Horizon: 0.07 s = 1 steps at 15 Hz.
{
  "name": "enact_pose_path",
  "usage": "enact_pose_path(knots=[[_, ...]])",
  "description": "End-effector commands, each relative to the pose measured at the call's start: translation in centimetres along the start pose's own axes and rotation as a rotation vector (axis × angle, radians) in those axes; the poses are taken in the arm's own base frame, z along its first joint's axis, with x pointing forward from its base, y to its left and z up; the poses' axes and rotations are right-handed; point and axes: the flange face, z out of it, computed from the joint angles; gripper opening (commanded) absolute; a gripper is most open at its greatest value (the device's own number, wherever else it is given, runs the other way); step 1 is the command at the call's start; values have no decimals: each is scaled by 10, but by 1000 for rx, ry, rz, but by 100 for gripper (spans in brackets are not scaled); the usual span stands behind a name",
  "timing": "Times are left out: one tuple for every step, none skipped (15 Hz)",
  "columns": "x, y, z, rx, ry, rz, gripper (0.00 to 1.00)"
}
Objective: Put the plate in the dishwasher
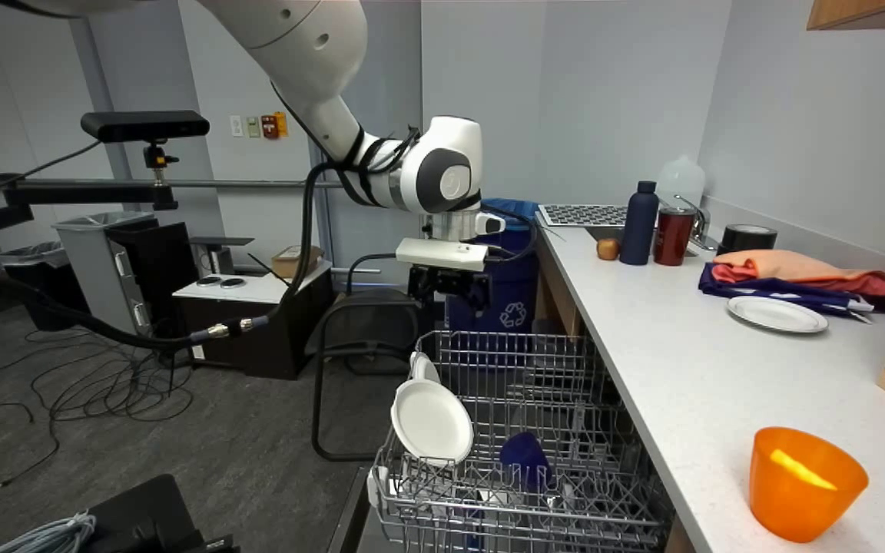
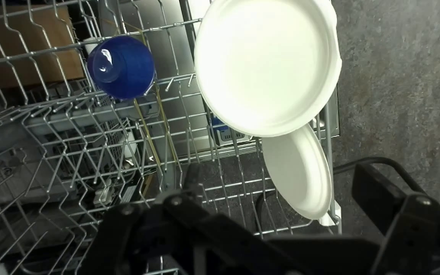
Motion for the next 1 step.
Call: enact_pose_path(knots=[[0, 0, 0, 0, -1, 0, 100]])
